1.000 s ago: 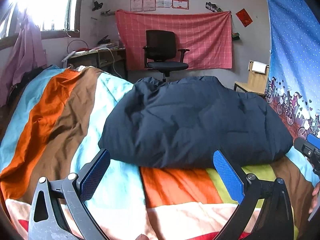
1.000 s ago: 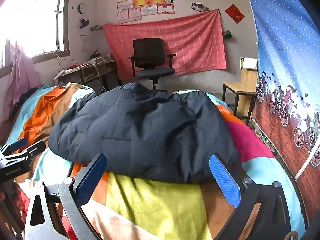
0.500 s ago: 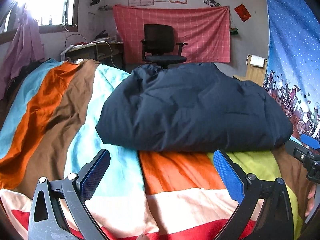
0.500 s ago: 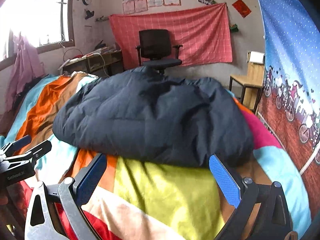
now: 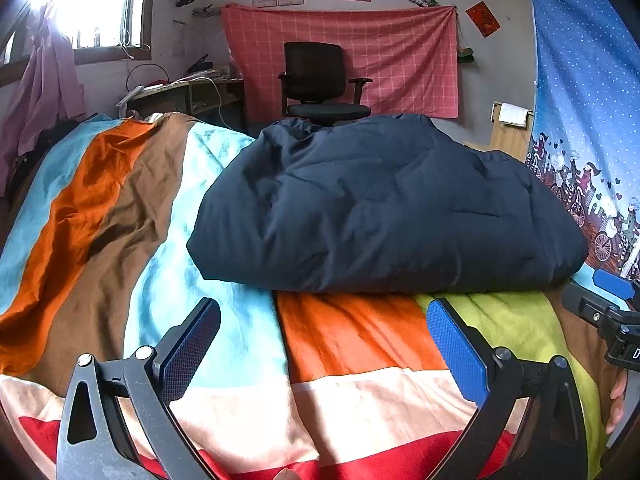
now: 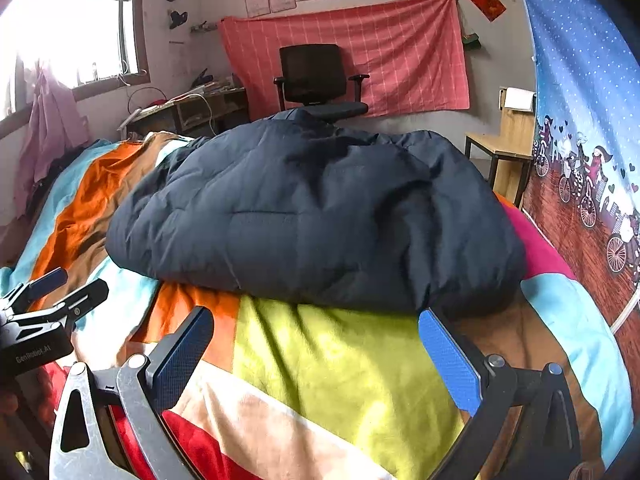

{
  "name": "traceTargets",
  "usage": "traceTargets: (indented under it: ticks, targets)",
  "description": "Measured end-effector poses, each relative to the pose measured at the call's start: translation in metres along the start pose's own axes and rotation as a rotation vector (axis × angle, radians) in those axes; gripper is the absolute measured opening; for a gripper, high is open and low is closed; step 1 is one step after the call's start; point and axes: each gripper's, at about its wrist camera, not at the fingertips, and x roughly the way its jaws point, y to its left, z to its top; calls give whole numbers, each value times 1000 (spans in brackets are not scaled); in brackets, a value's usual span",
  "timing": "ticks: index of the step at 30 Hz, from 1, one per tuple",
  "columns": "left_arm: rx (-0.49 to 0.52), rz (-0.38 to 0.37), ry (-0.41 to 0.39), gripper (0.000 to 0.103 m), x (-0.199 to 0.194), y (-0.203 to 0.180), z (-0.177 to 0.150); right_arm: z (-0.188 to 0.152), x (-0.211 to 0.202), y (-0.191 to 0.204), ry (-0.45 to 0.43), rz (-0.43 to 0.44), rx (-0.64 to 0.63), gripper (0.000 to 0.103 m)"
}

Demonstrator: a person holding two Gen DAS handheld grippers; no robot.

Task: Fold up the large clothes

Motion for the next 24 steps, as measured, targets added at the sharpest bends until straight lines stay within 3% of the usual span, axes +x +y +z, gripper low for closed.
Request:
traceTargets:
  ticks: [24]
  targets:
    - [16, -1, -9, 101, -4, -3, -1, -1, 1, 0, 9, 3, 9, 103]
